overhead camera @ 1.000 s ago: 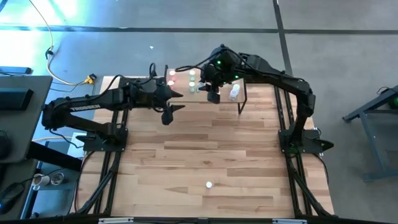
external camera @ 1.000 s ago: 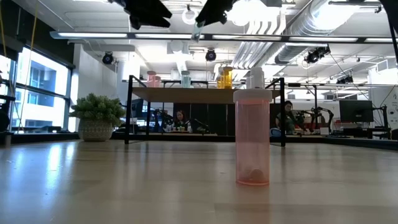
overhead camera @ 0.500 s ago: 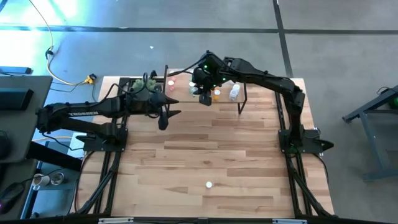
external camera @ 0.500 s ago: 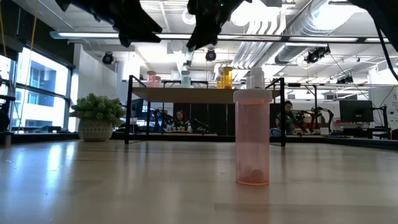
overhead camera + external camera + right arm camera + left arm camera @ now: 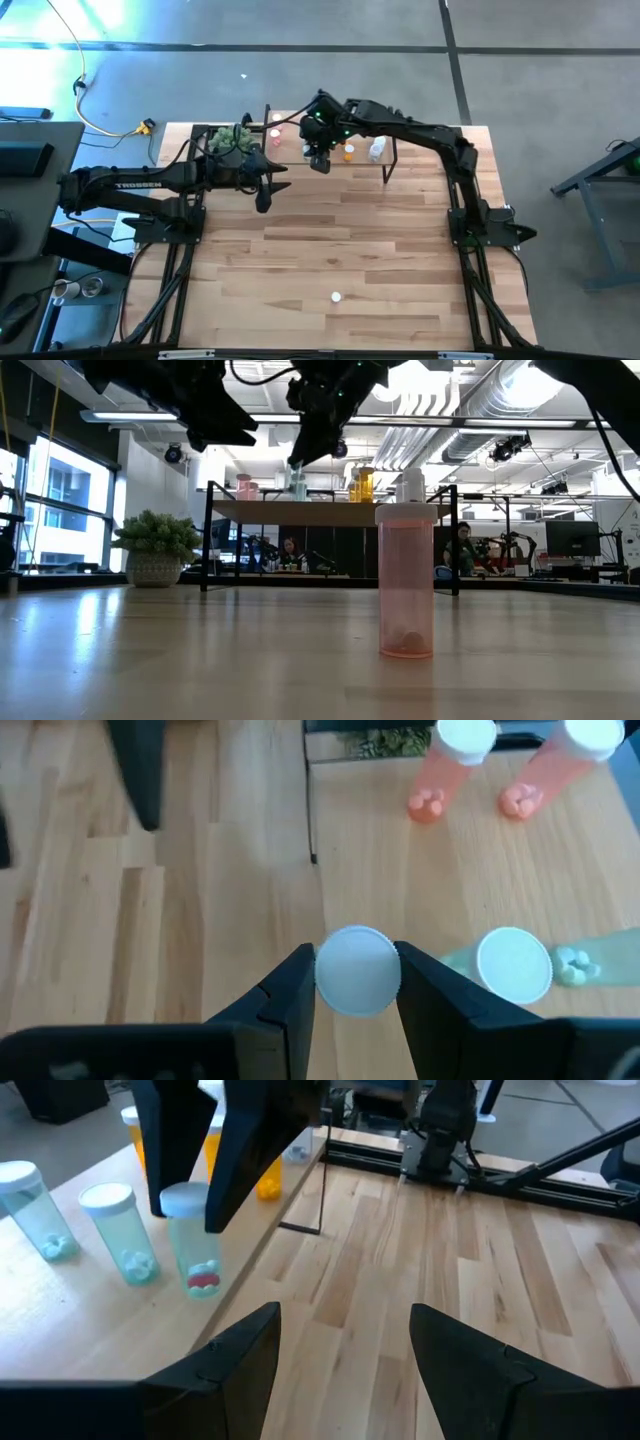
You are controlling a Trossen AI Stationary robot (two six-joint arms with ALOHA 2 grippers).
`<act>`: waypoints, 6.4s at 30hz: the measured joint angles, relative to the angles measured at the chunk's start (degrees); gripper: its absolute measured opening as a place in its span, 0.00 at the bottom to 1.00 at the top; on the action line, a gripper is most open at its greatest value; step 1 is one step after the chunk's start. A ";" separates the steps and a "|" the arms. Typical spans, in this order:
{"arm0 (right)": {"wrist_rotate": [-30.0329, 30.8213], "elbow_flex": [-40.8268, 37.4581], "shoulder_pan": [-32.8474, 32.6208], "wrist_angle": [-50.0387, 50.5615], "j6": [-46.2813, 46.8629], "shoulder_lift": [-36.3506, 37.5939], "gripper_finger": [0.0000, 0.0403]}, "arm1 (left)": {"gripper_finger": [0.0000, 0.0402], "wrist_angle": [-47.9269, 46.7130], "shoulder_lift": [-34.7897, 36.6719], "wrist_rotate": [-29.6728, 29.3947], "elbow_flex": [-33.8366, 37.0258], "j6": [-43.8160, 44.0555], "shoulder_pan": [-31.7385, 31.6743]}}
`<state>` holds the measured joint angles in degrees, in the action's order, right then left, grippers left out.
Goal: Pick and place medicine bottles onto shelf by color
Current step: Put the blue pill bottle on the shelf aligned with the other blue pill bottles, then adjust the white pill bottle
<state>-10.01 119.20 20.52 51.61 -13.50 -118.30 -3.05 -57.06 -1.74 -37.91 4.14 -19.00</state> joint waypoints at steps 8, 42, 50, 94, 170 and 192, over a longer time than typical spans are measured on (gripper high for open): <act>0.29 0.00 0.53 0.08 0.00 -1.00 0.27 | 0.53 -0.02 0.00 0.00 0.00 -0.21 0.00; -0.10 0.00 1.57 0.18 1.50 -1.25 0.29 | 0.53 -0.11 -0.04 0.00 0.00 0.20 0.02; -0.06 0.00 1.57 0.18 1.51 -1.25 0.37 | 0.53 -0.11 -0.04 0.00 0.00 0.21 0.01; 0.07 4.71 1.48 3.67 1.51 -1.18 0.40 | 0.53 -0.13 -0.04 0.00 0.02 0.20 0.02; 9.95 -24.44 4.85 8.67 38.89 27.12 0.40 | 0.53 -3.22 -0.04 -0.42 0.04 3.20 0.02; 8.97 -24.44 4.85 13.39 43.19 24.78 0.40 | 0.53 -4.90 -0.02 -0.42 0.03 3.22 0.02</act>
<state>-1.04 94.76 25.36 64.99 29.69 -93.51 -7.94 -57.08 -2.15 -37.88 7.35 -18.98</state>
